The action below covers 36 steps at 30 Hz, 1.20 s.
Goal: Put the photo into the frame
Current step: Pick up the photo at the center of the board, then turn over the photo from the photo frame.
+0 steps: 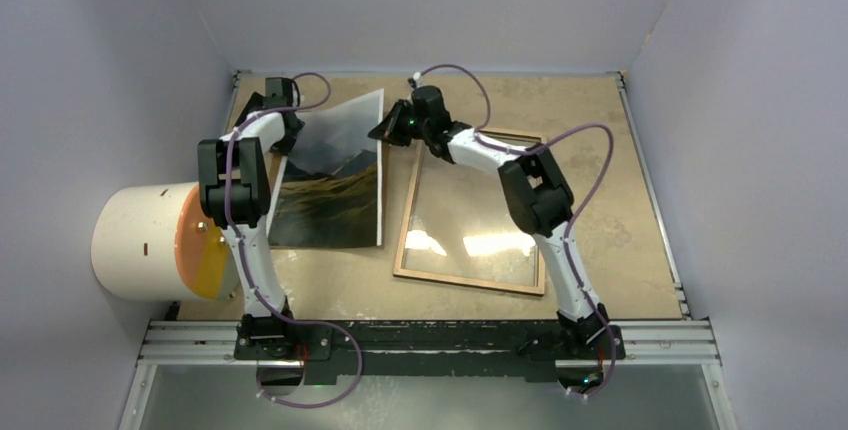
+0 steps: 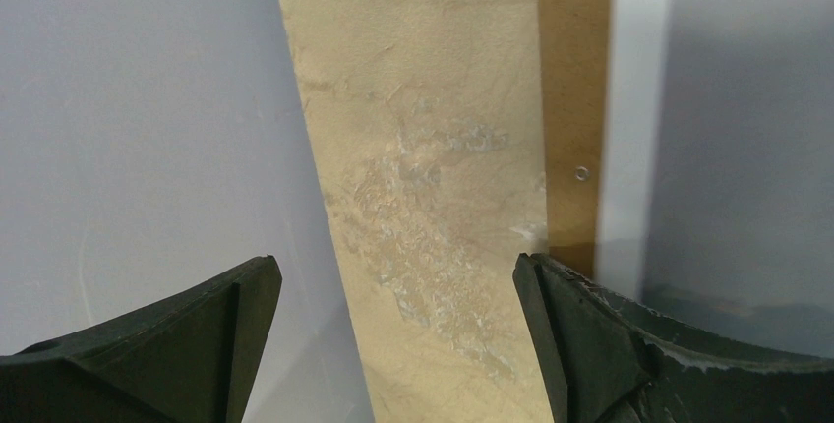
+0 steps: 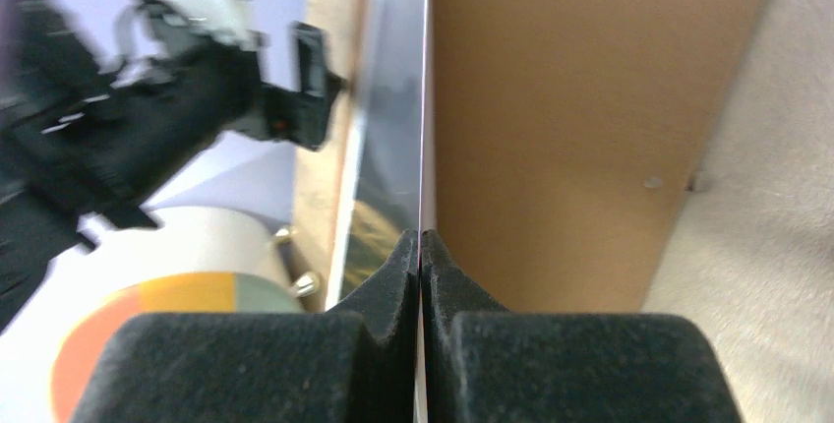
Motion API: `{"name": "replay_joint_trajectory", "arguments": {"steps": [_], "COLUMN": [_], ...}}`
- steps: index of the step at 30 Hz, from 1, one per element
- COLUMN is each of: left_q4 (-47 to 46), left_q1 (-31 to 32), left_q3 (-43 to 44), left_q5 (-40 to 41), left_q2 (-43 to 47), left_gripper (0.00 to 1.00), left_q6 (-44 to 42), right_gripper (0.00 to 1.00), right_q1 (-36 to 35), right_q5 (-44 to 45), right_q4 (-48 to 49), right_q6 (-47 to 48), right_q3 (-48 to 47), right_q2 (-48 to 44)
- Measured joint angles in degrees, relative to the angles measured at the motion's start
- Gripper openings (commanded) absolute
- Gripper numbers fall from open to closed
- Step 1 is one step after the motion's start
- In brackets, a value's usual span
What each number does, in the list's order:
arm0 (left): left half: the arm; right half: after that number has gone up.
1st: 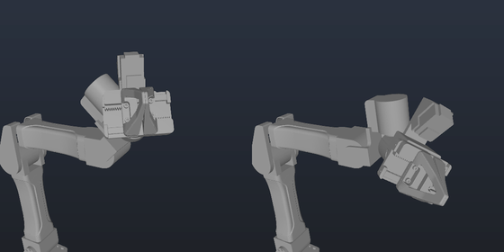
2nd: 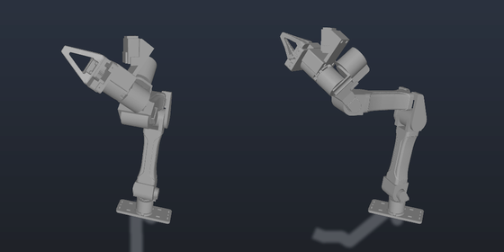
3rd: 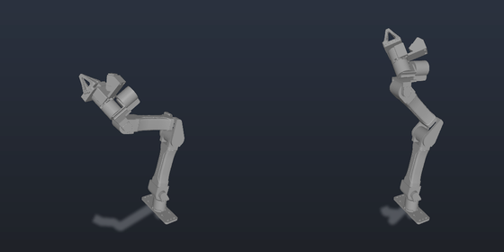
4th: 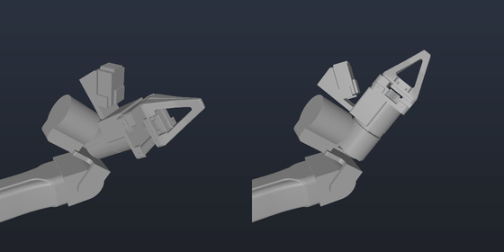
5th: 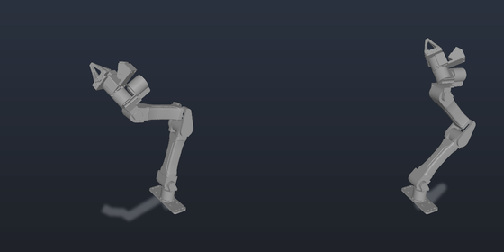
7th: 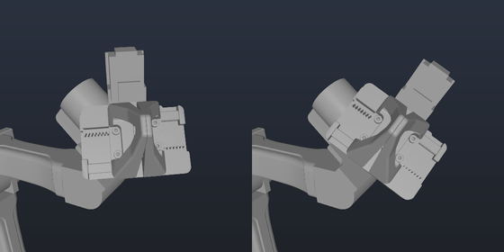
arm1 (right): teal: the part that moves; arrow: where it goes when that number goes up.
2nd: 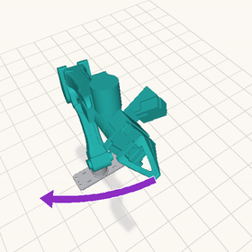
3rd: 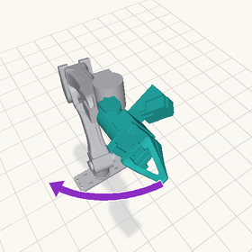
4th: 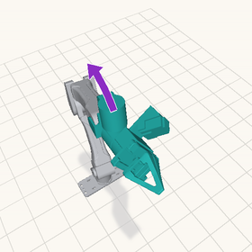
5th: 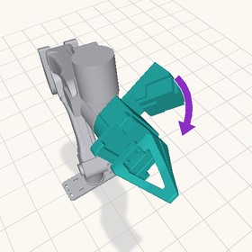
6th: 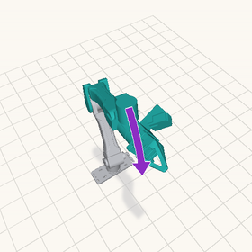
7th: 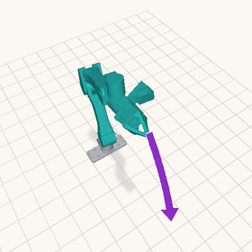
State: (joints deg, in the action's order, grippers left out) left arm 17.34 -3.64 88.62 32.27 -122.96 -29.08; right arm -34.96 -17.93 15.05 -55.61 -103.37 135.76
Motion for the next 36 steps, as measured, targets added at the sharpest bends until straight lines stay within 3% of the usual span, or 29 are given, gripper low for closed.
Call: {"name": "replay_joint_trajectory", "arguments": {"steps": [5, 10, 15, 17, 19, 24, 29, 36], "left_q4": [7.6, 11.5, 12.3, 12.4, 12.6, 14.2, 13.8, 13.7], "left_q1": [-0.2, -0.3, -0.1, 0.2, 0.8, 2.9, 3.4, 3.4], "left_q3": [4.2, 4.4, 3.5, 2.3, 0.8, -0.8, -1.2, -2.9], "left_q5": [-4.4, -8.8, -11.7, -12.4, -12.8, -13.8, -14.3, -14.3], "left_q2": [2.7, 10.4, 15.1, 15.8, 16.0, 15.9, 15.9, 15.9], "left_gripper": [1.0, 1.0, 1.0, 1.0, 1.0, 1.0, 1.0, 1.0], "left_q6": [1.5, 2.5, 2.9, 3.0, 3.1, 3.6, 4.1, 4.0], "right_gripper": [0.0, 0.0, 0.0, 0.0, 0.0, 0.0, 0.0, 0.0], "right_q1": [2.2, 9.3, 27.6, 35.0, 38.9, 37.6, 35.2, 14.1], "right_q5": [-1.3, -3.8, -11.0, -8.9, -1.4, 20.5, 33.9, 51.3], "right_q4": [-2.2, -4.2, -7.6, -15.7, -26.7, -45.1, -54.3, -61.7], "right_q6": [4.9, 8.1, 7.7, 10.1, 13.6, 20.2, 25.8, 32.7], "right_q3": [5.0, 13.4, 25.2, 23.9, 19.4, 9.0, -1.2, -9.9], "right_q2": [-16.0, -37.6, -56.3, -59.0, -59.5, -59.3, -58.3, -46.8]}}
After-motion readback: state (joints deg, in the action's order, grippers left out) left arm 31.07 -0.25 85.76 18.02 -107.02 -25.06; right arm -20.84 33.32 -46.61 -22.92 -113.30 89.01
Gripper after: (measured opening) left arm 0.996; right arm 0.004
